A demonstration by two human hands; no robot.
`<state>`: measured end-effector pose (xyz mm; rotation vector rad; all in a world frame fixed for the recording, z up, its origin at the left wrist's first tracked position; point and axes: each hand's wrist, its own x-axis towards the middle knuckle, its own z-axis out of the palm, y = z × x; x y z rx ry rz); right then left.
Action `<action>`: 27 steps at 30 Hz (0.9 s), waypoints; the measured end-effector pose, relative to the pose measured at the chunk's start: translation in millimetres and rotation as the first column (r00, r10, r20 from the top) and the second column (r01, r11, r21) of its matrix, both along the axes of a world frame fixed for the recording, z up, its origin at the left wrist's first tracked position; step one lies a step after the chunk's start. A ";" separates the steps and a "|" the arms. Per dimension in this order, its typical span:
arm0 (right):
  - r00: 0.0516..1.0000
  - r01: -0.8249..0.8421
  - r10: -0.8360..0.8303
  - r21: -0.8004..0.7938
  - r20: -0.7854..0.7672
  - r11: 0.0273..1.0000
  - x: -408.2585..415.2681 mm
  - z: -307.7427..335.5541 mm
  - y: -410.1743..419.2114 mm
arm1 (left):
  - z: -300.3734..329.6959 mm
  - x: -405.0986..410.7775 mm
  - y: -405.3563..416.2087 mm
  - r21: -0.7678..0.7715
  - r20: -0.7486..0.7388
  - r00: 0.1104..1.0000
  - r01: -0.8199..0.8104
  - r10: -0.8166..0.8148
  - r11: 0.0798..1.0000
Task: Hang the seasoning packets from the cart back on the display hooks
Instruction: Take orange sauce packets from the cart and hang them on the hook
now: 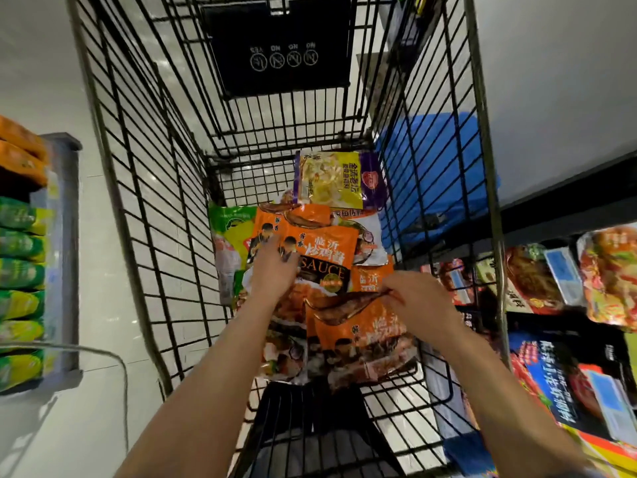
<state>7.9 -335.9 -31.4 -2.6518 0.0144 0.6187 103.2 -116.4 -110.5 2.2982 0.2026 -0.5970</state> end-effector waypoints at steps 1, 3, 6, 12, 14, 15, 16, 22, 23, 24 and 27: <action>1.000 0.013 -0.013 -0.005 0.000 1.000 6.6 -4.7 -1.1 | -1.3 18.9 -4.4 -0.004 0.028 0.998 0.050 -0.049 0.999; 0.999 0.038 -0.038 -0.001 0.000 0.999 16.3 -15.6 -5.1 | -7.8 56.4 -11.6 0.043 0.077 0.982 0.168 -0.171 0.985; 0.998 0.062 -0.063 0.041 0.010 0.997 27.0 -36.9 -11.6 | -36.2 106.5 -19.2 0.184 0.059 0.938 0.327 -0.343 0.927; 0.983 0.067 -0.062 -0.021 0.175 0.998 22.0 -65.9 -8.1 | -118.1 155.2 -19.6 0.332 -0.218 0.856 0.517 -0.469 0.789; 0.979 0.079 -0.071 -0.033 0.193 0.996 19.9 -66.7 -6.5 | -130.1 149.7 -18.7 0.354 -0.262 0.849 0.527 -0.459 0.773; 0.980 0.081 -0.070 -0.050 0.186 0.995 20.7 -66.8 -5.4 | -130.5 147.2 -19.2 0.376 -0.252 0.845 0.534 -0.471 0.758; 0.982 0.083 -0.069 -0.068 0.178 0.994 22.4 -66.0 -4.2 | -126.1 145.7 -20.6 0.414 -0.228 0.835 0.549 -0.501 0.726; 0.967 0.090 -0.072 -0.061 0.245 0.994 15.7 -69.2 -6.4 | -78.1 148.3 -18.4 0.576 -0.201 0.768 0.595 -0.608 0.561; 0.970 0.083 -0.066 -0.063 0.236 0.995 15.6 -69.6 -6.2 | -71.5 147.3 -14.6 0.542 -0.186 0.787 0.582 -0.588 0.607; 0.975 0.080 -0.065 -0.068 0.211 0.994 17.0 -68.0 -5.6 | -64.7 144.9 -10.6 0.503 -0.161 0.799 0.571 -0.579 0.648; 0.993 0.099 -0.096 -0.045 0.062 0.994 27.7 -52.6 -3.1 | -36.8 126.2 -8.1 0.423 -0.108 0.766 0.612 -0.633 0.669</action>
